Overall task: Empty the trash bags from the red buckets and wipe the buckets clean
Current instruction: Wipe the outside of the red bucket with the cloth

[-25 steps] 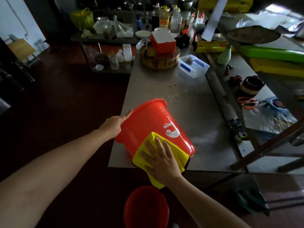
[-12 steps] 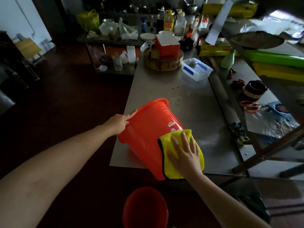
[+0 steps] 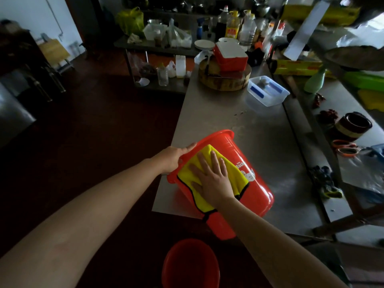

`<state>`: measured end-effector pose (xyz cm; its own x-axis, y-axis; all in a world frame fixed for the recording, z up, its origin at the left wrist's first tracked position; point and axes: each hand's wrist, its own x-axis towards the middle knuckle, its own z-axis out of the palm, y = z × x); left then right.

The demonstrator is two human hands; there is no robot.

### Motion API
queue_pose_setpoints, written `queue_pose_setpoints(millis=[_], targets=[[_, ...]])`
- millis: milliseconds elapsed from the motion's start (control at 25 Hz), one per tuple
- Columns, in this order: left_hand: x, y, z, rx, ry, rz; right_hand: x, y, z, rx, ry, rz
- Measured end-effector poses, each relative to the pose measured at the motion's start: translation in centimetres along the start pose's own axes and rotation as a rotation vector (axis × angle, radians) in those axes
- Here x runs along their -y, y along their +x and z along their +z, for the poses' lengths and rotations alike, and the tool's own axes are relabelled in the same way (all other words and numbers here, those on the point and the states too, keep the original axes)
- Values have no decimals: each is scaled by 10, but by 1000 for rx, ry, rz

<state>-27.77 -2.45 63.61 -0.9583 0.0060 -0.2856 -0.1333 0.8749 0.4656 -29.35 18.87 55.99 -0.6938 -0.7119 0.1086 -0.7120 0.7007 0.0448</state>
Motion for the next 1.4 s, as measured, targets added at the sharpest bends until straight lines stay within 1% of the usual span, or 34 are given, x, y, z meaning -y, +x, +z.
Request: queue_pose_setpoints(millis=[80, 200, 280, 360, 480, 640, 800, 960, 1000, 1080, 1120, 1160, 1200, 1280, 1320, 1400], targets=[[-2, 0, -4, 7, 20, -1, 3, 17, -4, -1, -1, 33], [-1, 2, -1, 8, -11, 2, -5, 5, -5, -25, -10, 45], [1, 0, 1, -11, -26, -17, -18, -22, -3, -27, -8, 69], [3, 1, 4, -30, 26, -22, -34, -56, 0, -26, 6, 104], [4, 2, 8, -31, 73, -25, -56, -108, 6, -22, 76, 205], [5, -2, 13, -49, 73, -18, -63, -138, 7, 40, 126, 250], [16, -2, 23, -76, 70, 19, -56, -112, -6, 88, 145, 243], [26, -4, 30, -97, 24, 25, -45, -48, -23, 150, 146, 189], [29, -5, 30, -88, 45, 57, -41, -28, -27, 150, 153, 171], [32, -7, 32, -152, 66, 107, -35, 8, -34, 153, 179, 153], [34, -8, 32, -178, 113, 121, -34, 22, -37, 161, 186, 145], [37, -8, 36, -180, 128, 142, -32, 29, -38, 171, 187, 132], [40, -11, 37, -140, 169, 159, -31, 30, -38, 176, 187, 119], [43, -17, 35, -177, 207, 201, -35, 12, -36, 163, 192, 97], [44, -21, 35, -184, 213, 190, -38, -4, -33, 154, 189, 97], [41, -26, 30, -121, 105, 140, -50, -46, -24, 133, 191, 130]])
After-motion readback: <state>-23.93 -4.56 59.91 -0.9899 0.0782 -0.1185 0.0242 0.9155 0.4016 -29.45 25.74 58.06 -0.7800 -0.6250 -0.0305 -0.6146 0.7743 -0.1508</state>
